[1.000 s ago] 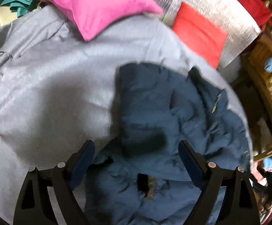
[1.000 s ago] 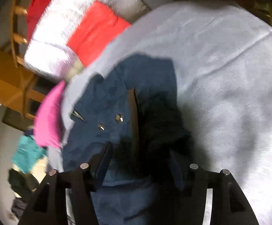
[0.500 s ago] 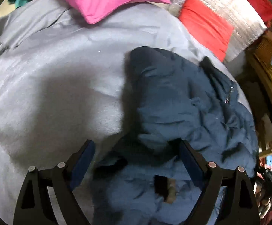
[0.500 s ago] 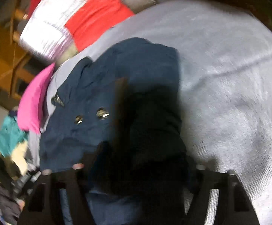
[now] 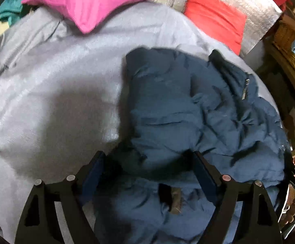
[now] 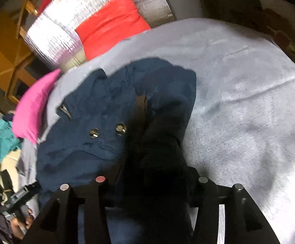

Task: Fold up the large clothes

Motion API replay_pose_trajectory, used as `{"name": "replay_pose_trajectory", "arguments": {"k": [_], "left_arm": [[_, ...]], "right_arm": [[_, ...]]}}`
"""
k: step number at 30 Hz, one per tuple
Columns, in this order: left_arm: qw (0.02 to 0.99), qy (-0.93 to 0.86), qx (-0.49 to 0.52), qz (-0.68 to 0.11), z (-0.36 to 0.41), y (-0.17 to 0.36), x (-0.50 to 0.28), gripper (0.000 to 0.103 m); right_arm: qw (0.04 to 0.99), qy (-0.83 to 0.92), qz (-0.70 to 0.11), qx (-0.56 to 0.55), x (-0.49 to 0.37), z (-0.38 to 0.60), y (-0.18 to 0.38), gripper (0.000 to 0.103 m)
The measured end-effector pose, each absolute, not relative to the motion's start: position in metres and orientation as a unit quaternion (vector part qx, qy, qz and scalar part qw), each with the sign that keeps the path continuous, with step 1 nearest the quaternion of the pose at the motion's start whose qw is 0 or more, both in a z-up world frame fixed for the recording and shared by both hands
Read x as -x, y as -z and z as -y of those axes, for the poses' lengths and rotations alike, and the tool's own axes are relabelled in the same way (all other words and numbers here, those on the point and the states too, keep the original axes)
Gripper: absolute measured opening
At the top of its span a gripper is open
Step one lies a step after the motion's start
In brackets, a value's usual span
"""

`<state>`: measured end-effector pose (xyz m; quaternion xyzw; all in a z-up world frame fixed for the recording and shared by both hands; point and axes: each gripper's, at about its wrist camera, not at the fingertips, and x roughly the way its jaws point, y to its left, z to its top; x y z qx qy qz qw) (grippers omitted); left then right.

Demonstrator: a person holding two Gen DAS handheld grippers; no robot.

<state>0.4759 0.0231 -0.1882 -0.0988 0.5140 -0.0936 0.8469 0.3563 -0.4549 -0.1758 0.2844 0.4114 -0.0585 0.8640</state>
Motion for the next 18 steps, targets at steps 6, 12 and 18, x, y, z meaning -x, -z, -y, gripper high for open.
{"name": "replay_pose_trajectory", "arguments": {"k": [6, 12, 18], "left_arm": [[0.866, 0.169, 0.124, -0.455, -0.009, 0.141, -0.44, 0.086], [0.798, 0.208, 0.197, -0.53, 0.019, 0.174, -0.43, 0.086], [0.749, 0.183, 0.303, -0.561, 0.024, 0.21, -0.434, 0.086]], "right_arm": [[0.892, 0.045, -0.326, -0.312, -0.319, 0.459, 0.132, 0.063], [0.82, -0.104, -0.383, -0.412, -0.331, 0.414, 0.165, 0.064], [0.774, -0.115, -0.423, -0.457, -0.351, 0.376, 0.2, 0.064]]}}
